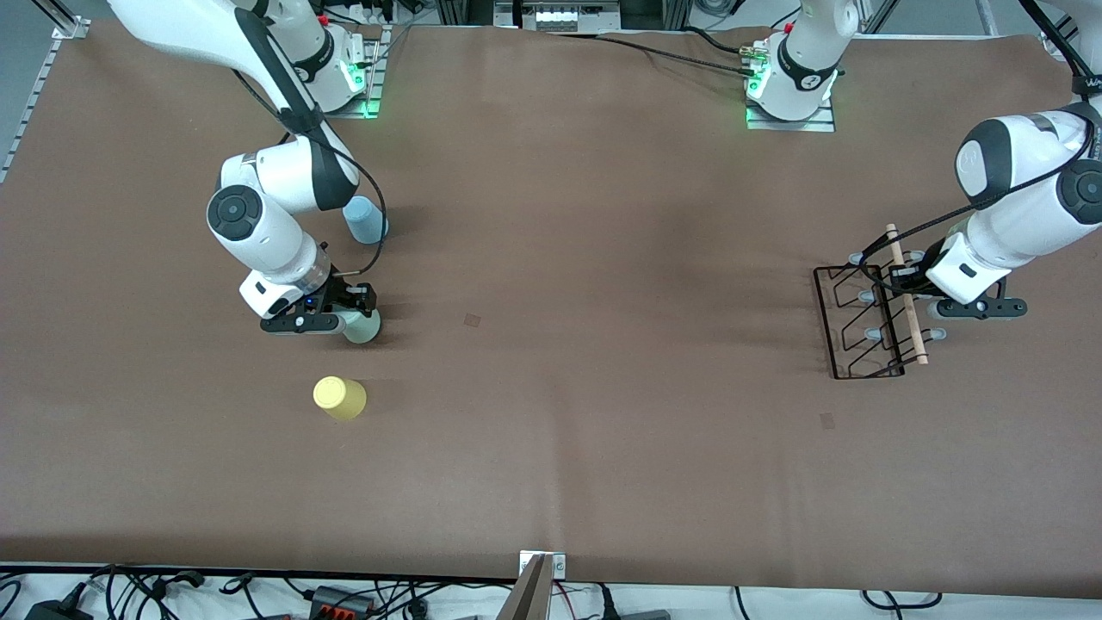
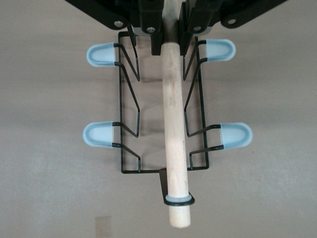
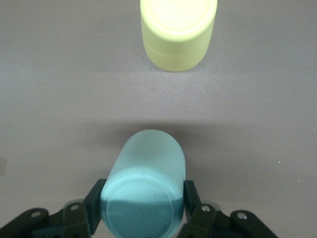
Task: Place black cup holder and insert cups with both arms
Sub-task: 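Carry the black wire rack to the table center with the left gripper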
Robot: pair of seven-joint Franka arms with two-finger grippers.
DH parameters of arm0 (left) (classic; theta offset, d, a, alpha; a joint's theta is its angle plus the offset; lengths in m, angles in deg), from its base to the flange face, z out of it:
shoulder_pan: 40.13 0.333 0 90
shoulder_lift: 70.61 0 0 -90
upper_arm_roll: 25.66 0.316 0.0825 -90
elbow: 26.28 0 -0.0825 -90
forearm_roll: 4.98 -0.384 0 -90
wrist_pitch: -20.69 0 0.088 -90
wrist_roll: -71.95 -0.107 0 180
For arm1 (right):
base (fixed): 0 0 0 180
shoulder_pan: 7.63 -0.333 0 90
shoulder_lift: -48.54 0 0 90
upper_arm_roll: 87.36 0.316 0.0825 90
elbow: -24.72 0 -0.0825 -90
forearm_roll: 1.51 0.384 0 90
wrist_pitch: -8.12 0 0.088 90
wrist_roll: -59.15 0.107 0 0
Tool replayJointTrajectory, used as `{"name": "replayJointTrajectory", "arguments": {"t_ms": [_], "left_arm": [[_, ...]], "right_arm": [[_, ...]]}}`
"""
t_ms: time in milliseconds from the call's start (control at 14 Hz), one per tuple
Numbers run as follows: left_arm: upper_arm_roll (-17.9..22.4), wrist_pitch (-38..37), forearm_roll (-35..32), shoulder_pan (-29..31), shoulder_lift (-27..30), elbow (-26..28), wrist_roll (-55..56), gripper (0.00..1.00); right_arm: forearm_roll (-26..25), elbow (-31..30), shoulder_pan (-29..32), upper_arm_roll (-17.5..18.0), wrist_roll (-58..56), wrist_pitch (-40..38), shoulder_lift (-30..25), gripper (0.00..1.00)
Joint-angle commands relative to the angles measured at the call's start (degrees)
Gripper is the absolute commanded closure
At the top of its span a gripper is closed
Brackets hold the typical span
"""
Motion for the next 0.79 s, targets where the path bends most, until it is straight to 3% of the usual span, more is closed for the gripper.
{"name": "replayJointTrajectory", "arguments": {"t_ms": [0,214,357,714], "left_arm": [[-1.30,-4.92,-0.69,0.25,2.29,-4.79,-0.78,0.99],[-4.28,-17.14,-0.69,-0.62,1.59,-15.25,-0.07,0.99],[-9.45,-20.84,-0.69,-0.98,1.42,-20.18,0.10,0.99],[-24.22,-23.85,-0.34,-1.15,-0.07,-24.59,3.16,0.99]], "right_arm": [[-0.24,-0.67,-0.03,-0.08,-0.69,-1.42,-1.49,0.94],[-0.24,-0.67,0.05,-0.08,-0.51,-1.95,-1.32,0.94],[-0.24,-0.32,0.05,-0.08,-0.69,-1.95,-1.41,0.94],[-0.24,-0.24,0.67,-0.60,-2.09,-2.39,-3.07,0.93]]}}
